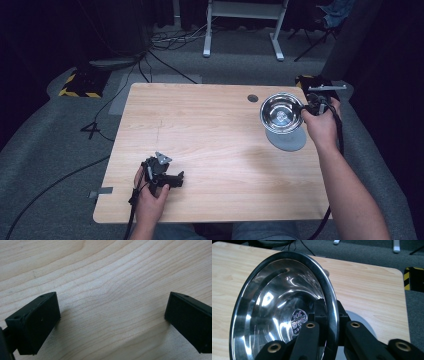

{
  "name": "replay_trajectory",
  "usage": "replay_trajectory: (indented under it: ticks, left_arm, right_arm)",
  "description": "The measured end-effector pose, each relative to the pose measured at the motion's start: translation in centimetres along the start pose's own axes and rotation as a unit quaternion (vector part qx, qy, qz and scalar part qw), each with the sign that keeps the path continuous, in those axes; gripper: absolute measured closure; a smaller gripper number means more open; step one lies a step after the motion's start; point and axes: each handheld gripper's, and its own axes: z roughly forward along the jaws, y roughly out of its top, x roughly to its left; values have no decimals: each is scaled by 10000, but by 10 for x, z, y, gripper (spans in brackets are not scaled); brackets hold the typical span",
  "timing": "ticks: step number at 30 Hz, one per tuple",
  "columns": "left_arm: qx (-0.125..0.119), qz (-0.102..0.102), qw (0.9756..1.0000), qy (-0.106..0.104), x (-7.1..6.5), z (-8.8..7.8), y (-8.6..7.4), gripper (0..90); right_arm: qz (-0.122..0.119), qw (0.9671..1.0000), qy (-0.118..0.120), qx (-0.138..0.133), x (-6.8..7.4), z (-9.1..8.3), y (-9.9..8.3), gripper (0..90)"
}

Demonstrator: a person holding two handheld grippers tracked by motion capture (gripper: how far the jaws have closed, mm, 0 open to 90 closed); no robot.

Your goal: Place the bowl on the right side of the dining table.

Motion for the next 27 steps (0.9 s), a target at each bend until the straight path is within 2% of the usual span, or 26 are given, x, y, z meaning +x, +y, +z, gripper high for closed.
replay_trajectory:
  ticks: [7, 12, 14, 18, 27]
  left_arm:
    - [-5, 0, 10000, -1, 0, 0, 0, 3]
    - [-6, 3, 10000, 9, 0, 0, 0, 2]
    - [-4, 2, 10000, -3, 0, 0, 0, 3]
    - [-5, 0, 10000, 1, 0, 0, 0, 3]
    - [-4, 4, 10000, 9, 0, 0, 0, 3]
  right_arm:
    - [192, 9997, -169, 39, -15, 6, 4, 857]
    - [408, 9985, -311, 184, -29, 18, 3, 857]
    - [443, 9979, -402, 252, -36, 24, 0, 857]
    - [736, 9956, -415, 416, -45, 36, -6, 857]
    - [964, 9919, -538, 633, -58, 52, -22, 858]
